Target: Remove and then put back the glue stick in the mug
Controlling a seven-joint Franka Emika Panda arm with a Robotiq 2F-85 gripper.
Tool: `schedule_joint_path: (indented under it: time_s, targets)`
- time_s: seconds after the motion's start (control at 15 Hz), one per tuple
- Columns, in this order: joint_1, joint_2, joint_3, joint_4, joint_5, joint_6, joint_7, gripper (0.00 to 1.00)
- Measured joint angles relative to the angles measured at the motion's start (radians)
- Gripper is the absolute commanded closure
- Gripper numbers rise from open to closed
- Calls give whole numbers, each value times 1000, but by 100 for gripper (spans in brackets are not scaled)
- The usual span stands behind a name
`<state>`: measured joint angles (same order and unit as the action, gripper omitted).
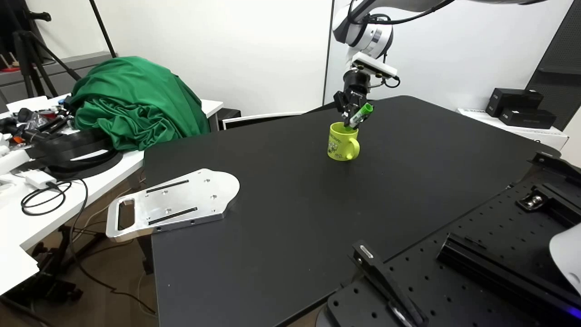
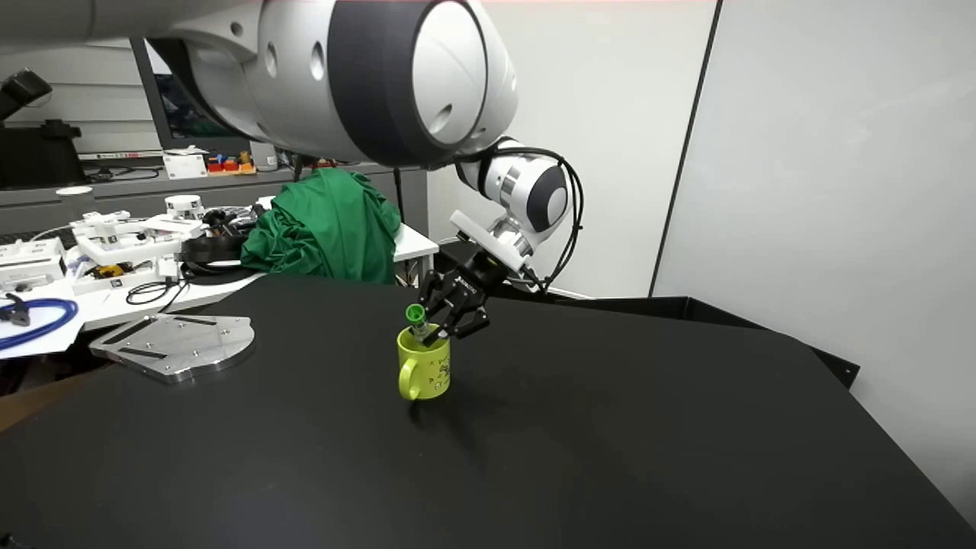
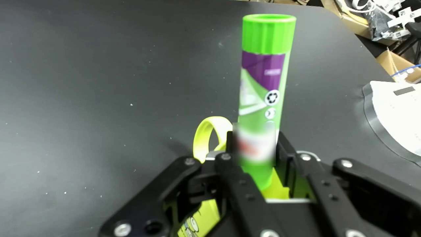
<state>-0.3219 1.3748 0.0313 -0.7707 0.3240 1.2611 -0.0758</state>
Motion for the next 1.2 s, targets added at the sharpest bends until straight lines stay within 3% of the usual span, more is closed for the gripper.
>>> schedule_joint_path:
  time_s: [0.13,0.2,0.33,0.67,0.8,1.2]
  targets:
    - [-2,23,0,27,6,-3,9,93]
    - [-3,34,1,41,8,-6,15,45]
    - [-6,53,3,66,11,-9,23,39]
    - [-12,84,16,132,15,-40,47,5]
    - [-13,86,20,144,23,-43,49,0]
    - [-13,45,46,181,45,-72,44,0]
